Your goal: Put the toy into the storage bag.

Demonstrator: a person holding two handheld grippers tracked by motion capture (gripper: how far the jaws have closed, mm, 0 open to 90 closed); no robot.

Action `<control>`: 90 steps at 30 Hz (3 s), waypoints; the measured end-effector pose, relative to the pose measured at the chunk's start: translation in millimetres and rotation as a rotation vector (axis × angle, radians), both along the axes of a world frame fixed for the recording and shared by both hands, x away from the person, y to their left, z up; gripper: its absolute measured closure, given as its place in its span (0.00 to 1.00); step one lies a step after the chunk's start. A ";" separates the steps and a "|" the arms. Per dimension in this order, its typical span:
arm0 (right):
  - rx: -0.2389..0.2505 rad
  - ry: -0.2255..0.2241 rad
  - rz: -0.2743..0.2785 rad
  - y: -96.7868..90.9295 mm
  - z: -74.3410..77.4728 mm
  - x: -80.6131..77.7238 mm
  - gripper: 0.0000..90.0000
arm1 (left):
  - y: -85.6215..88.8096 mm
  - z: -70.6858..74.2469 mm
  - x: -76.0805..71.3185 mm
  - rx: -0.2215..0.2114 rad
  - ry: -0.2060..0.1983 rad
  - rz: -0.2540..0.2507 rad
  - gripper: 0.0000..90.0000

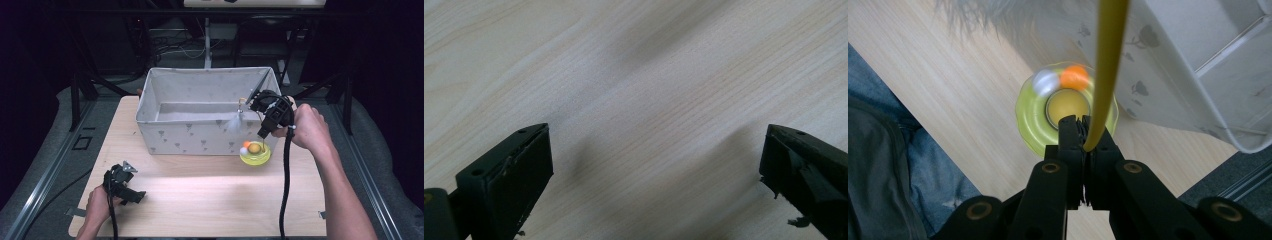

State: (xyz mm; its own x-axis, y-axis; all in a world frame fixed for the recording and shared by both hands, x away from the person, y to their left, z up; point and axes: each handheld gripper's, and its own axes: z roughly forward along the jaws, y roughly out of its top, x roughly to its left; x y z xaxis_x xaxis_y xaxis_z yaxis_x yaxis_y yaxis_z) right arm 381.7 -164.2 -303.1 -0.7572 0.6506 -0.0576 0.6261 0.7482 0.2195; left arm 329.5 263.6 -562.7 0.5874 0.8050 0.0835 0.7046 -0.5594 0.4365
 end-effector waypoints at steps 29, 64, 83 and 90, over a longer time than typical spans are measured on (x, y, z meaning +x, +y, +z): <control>0.028 -0.044 -0.003 6.9 62.5 18.9 0.98 | 1.5 -0.3 2.3 -0.002 0.012 0.004 0.01; 0.063 -0.150 -0.187 -20.8 96.0 71.6 0.98 | 0.5 0.2 2.2 -0.007 0.008 -0.002 0.01; 0.073 -0.152 -0.270 -30.5 64.1 104.8 0.98 | 0.2 0.2 1.6 -0.004 0.007 -0.004 0.01; 0.063 -0.136 -0.284 -32.9 44.1 115.3 0.98 | 1.4 0.5 1.5 -0.007 0.008 0.001 0.01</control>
